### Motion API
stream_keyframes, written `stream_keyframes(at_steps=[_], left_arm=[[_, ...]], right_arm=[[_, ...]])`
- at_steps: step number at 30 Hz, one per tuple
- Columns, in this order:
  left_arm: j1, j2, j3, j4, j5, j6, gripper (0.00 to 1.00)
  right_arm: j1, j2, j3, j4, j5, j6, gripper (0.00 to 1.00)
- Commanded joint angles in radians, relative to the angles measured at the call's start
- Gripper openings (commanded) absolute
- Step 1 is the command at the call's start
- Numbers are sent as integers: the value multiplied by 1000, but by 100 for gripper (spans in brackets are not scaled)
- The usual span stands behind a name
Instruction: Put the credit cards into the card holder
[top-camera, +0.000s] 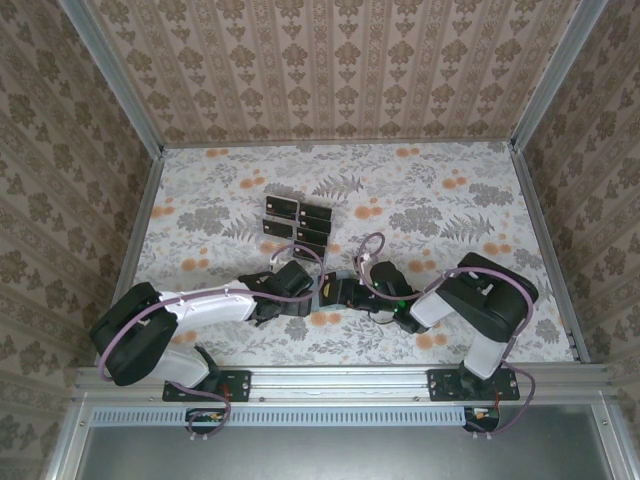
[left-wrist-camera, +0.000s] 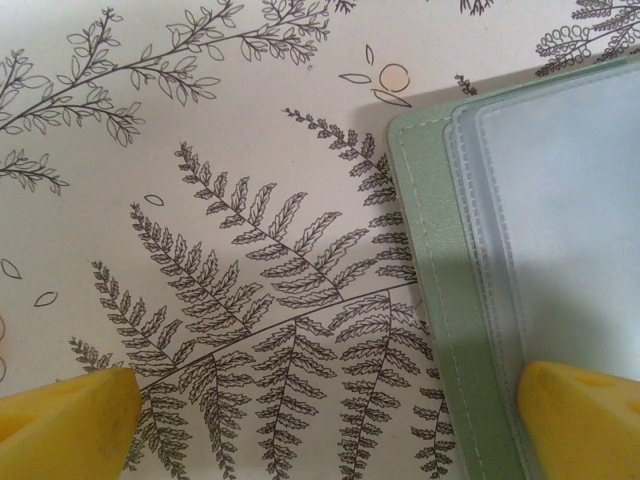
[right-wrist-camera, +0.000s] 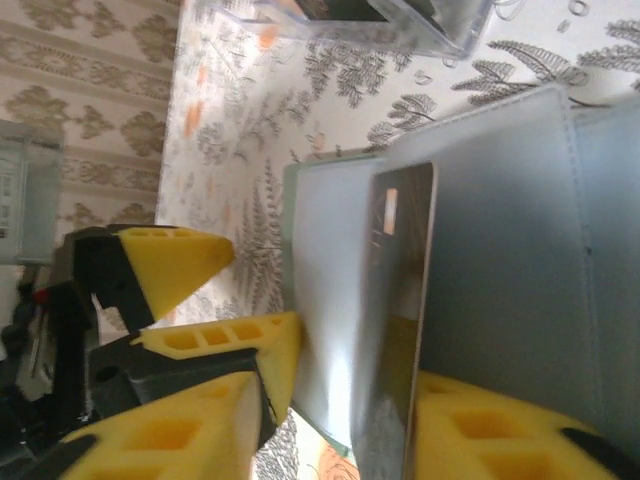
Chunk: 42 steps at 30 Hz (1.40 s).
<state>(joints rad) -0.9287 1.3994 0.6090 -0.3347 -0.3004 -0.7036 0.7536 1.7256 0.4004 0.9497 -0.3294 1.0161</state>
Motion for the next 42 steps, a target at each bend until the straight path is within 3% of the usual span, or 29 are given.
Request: stream_keyframes(at_steps=[1, 5, 10, 28, 42], left_arm=[[-1, 6, -21, -70, -14, 0, 100], [-2, 2, -22, -67, -14, 1, 100], [4, -14, -18, -66, -11, 4, 100], [122, -114, -62, -34, 27, 35, 100], [130, -83, -81, 13, 49, 40, 100]], right_arm=[[3, -50, 14, -301, 41, -79, 52], [3, -121, 52, -452, 70, -136, 62], [3, -161, 98, -571, 90, -179, 64], [2, -65, 195, -611, 82, -195, 59], [9, -86, 186, -652, 112, -189, 57]])
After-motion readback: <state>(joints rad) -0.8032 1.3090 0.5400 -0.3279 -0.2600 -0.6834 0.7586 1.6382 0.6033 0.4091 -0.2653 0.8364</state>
